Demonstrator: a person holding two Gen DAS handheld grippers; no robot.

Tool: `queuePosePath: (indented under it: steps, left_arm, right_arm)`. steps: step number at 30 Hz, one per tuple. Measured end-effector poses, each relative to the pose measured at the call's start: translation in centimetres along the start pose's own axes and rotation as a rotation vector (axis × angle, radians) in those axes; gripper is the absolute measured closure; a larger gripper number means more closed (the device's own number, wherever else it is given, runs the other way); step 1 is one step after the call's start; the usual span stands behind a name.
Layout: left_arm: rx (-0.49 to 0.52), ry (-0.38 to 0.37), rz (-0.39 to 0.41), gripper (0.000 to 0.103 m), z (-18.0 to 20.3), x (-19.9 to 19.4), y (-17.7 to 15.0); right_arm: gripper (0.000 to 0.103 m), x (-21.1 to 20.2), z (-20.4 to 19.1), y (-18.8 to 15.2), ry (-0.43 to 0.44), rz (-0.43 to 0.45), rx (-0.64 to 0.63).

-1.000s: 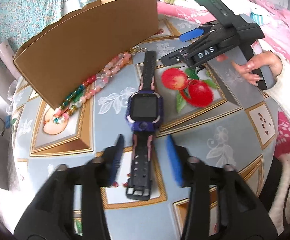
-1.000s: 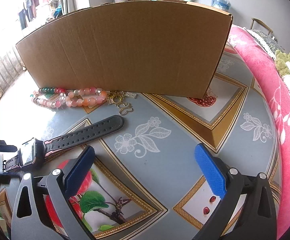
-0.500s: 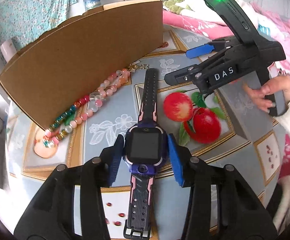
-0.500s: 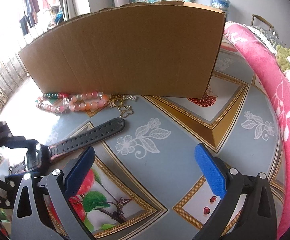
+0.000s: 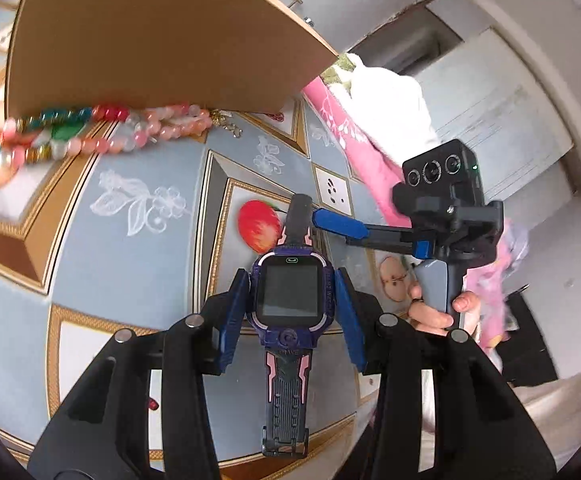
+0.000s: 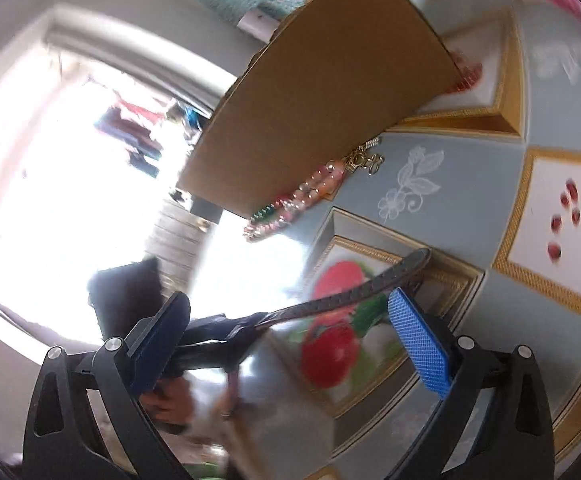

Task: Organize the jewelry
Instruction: 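Lift the smartwatch with the left tool while the right tool swings aside, then carry the smartwatch in the left tool over the open cardboard box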

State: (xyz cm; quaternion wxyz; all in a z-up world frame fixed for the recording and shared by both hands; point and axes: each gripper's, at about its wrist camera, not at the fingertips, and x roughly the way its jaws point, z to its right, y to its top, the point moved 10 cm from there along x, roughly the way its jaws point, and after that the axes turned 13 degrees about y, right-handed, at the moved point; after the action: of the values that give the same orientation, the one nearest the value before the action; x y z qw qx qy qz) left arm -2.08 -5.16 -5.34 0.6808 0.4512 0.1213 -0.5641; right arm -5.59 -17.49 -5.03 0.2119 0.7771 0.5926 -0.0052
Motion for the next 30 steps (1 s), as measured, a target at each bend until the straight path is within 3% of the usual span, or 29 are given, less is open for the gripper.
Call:
queuePosePath:
  steps: [5, 8, 13, 15, 17, 18, 20, 23, 25, 28, 30]
  left_arm:
    - [-0.050, -0.049, 0.017, 0.061, 0.0, -0.5, 0.2]
    - [-0.025, -0.060, 0.019, 0.061, 0.2, -0.8, 0.2]
    - [0.061, -0.098, 0.017, 0.061, 2.6, -1.2, -0.4]
    - [0.135, -0.073, 0.020, 0.061, 3.9, -1.3, -0.9]
    - [0.180, -0.047, 0.015, 0.061, 4.4, -1.4, -1.8]
    - [0.203, -0.032, 0.012, 0.061, 4.6, -1.3, -2.1]
    - [0.227, -0.010, 0.003, 0.061, 4.8, -0.9, -2.4]
    - [0.260, 0.022, -0.011, 0.061, 4.7, -0.3, -2.9]
    - [0.286, 0.043, -0.020, 0.061, 4.7, 0.2, -3.4]
    - [0.333, 0.087, -0.040, 0.061, 4.9, 1.0, -4.0]
    - [0.353, 0.101, -0.041, 0.060, 5.0, 1.0, -4.2]
  right_arm:
    - [0.006, 0.8, -1.5, -1.4, 0.104, -0.062, 0.100]
    - [0.006, 1.5, -2.4, -2.5, 0.168, -0.087, 0.144]
    - [0.007, 2.2, -2.7, -1.7, 0.128, -0.075, 0.135]
    - [0.016, 2.7, -2.1, -1.9, 0.065, -0.069, 0.123]
    - [0.044, 2.7, -0.8, -2.2, -0.036, -0.057, 0.104]
    - [0.053, 2.5, 0.1, -3.0, -0.070, -0.048, 0.107]
    - [0.078, 1.8, 1.5, -3.2, -0.075, -0.015, 0.138]
    - [0.098, 0.9, 3.1, -3.1, -0.030, 0.031, 0.192]
    - [0.100, 0.3, 3.2, -3.2, -0.037, 0.040, 0.182]
    - [0.100, -0.5, 3.2, -3.2, -0.137, 0.043, 0.084]
    - [0.100, -0.7, 3.3, -3.0, -0.155, 0.054, 0.061]
